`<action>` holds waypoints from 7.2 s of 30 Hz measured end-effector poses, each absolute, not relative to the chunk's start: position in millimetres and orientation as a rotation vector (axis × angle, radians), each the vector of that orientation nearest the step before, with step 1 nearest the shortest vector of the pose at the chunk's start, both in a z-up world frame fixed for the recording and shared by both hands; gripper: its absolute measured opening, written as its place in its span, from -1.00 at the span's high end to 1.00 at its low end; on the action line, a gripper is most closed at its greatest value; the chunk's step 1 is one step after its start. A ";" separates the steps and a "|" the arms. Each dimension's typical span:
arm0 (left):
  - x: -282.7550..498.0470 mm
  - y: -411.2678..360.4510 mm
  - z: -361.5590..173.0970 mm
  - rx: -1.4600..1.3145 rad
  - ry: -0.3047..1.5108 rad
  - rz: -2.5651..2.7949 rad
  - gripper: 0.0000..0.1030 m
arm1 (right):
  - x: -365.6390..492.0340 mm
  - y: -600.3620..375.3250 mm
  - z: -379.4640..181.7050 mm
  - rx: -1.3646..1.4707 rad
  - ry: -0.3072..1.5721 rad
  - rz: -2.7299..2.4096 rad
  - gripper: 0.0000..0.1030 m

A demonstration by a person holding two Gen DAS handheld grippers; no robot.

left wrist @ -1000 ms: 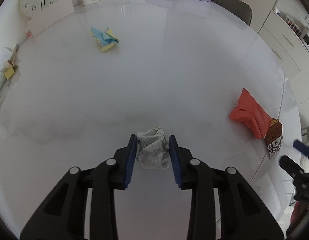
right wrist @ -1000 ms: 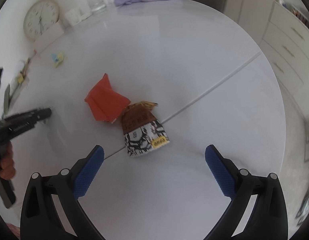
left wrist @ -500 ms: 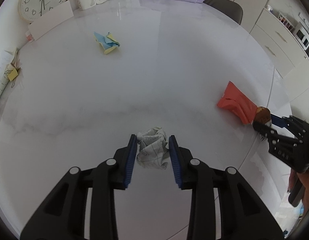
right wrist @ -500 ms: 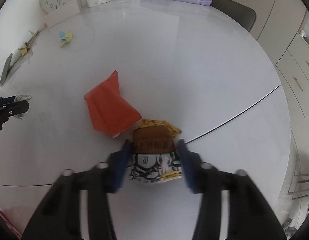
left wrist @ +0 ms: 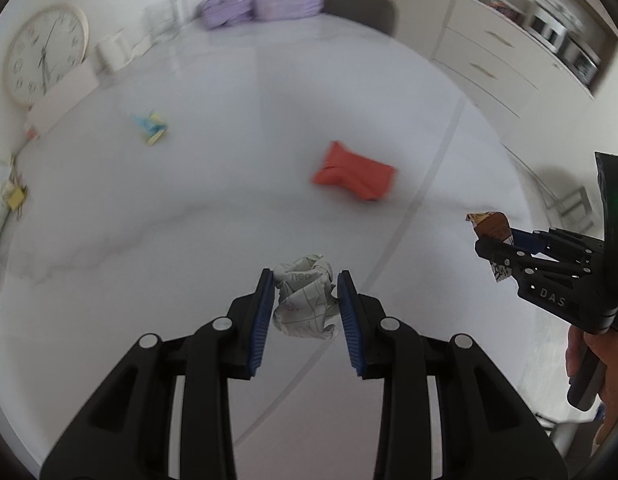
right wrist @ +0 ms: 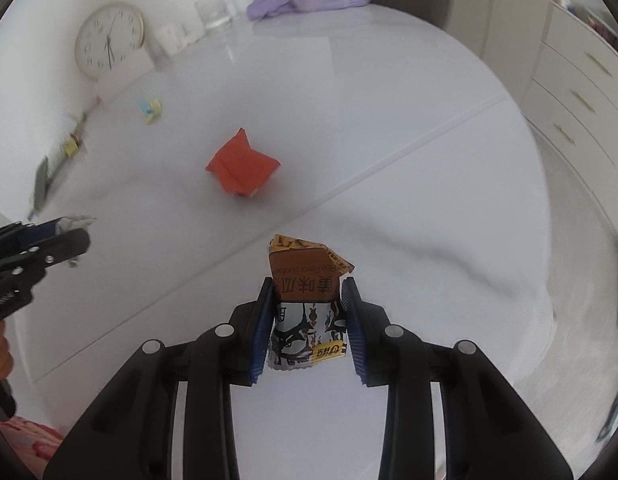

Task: Collect trash
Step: 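Carry the foil and snack box over the bin and open both tools, then move both open tools back over the table, then grasp the red wrapper with the right tool while the left tool grasps the blue-yellow cloth, then carry the red wrapper and cloth over the bin and open both tools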

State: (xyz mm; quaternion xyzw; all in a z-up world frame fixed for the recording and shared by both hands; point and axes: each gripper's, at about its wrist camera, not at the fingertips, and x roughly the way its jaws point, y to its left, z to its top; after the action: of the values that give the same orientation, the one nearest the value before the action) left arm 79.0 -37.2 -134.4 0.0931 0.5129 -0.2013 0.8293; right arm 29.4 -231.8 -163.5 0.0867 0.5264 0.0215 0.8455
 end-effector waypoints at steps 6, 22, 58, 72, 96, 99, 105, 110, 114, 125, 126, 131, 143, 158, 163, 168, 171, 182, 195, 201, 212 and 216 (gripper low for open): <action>23.4 -76.4 -113.8 0.267 1.058 -0.572 0.37 | -50.0 -254.5 -138.9 0.297 1.065 -0.030 0.34; -111.1 -198.2 -114.3 0.485 1.031 -0.981 0.37 | -245.8 -322.2 -137.7 0.514 1.023 -0.345 0.30; -180.0 -267.9 -152.4 0.656 1.113 -1.066 -0.63 | -309.5 -368.1 -154.1 0.588 0.999 -0.385 0.24; -129.8 -208.7 -129.9 0.523 1.114 -0.927 -0.63 | -265.5 -326.8 -206.5 0.549 1.162 -0.316 -0.58; -61.0 -111.0 -93.7 0.323 1.064 -0.763 -0.84 | -185.4 -276.1 -139.7 0.444 1.098 -0.304 -0.95; -49.0 -95.2 -90.3 0.304 1.055 -0.725 -0.85 | -162.1 -264.8 -133.3 0.408 1.093 -0.261 -0.95; -15.0 -54.7 -85.0 0.248 1.050 -0.615 -0.85 | -103.0 -237.9 -120.8 0.321 1.082 -0.146 -0.95; 23.7 -10.9 -83.9 0.175 1.055 -0.486 -0.85 | -41.2 -209.3 -118.6 0.221 1.092 -0.033 -0.95; 51.2 21.0 -88.0 0.125 1.060 -0.387 -0.85 | 3.8 -192.1 -126.0 0.169 1.113 0.043 -0.95; 127.8 69.8 -113.3 -0.004 1.118 -0.201 -0.85 | 104.8 -160.4 -156.1 0.019 1.171 0.190 -0.95; 136.1 72.0 -116.6 -0.011 1.122 -0.187 -0.85 | 113.3 -159.0 -159.9 0.004 1.169 0.204 -0.95; 174.6 75.1 -129.0 -0.035 1.144 -0.160 -0.85 | 158.7 -151.8 -180.2 -0.137 1.153 0.261 -0.95; 296.2 81.1 -170.7 -0.121 1.160 -0.117 -0.85 | 193.6 -157.5 -206.9 -0.188 1.245 0.308 0.28; 382.2 62.5 -219.2 -0.124 1.239 0.082 0.33 | 148.7 -186.4 -171.4 0.201 1.157 0.322 0.25; 380.5 64.4 -218.3 -0.149 1.228 0.097 0.35 | 153.2 -190.4 -168.6 0.214 1.158 0.303 0.24; 376.3 66.8 -210.3 -0.118 1.211 0.077 0.35 | 159.9 -185.0 -165.4 0.217 1.146 0.292 0.24; 359.3 67.6 -190.4 -0.086 1.177 0.051 0.35 | 155.9 -182.0 -156.5 0.219 1.127 0.286 0.24; 213.8 26.3 -93.9 0.064 1.058 -0.191 0.35 | 61.8 -189.0 -106.1 0.262 1.051 0.195 0.21; -23.5 -94.6 -111.5 0.274 1.166 -0.745 0.34 | -171.2 -261.4 -133.8 0.437 1.126 -0.168 0.20; -77.5 -134.6 -126.1 0.378 1.202 -0.882 0.34 | -237.2 -288.0 -172.0 0.474 1.175 -0.301 0.18; -114.0 -169.6 -130.3 0.510 1.173 -0.899 0.33 | -253.1 -317.7 -255.4 0.552 1.281 -0.368 -0.75; -118.6 -184.2 -131.7 0.537 1.168 -0.924 0.33 | -283.8 -329.8 -237.5 0.621 1.229 -0.417 -0.89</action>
State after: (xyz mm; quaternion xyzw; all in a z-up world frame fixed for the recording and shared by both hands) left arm -118.6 -184.2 -131.7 0.2411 0.5248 -0.4151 0.7029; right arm -283.8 -329.8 -237.5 0.2843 0.5628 -0.1910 0.7523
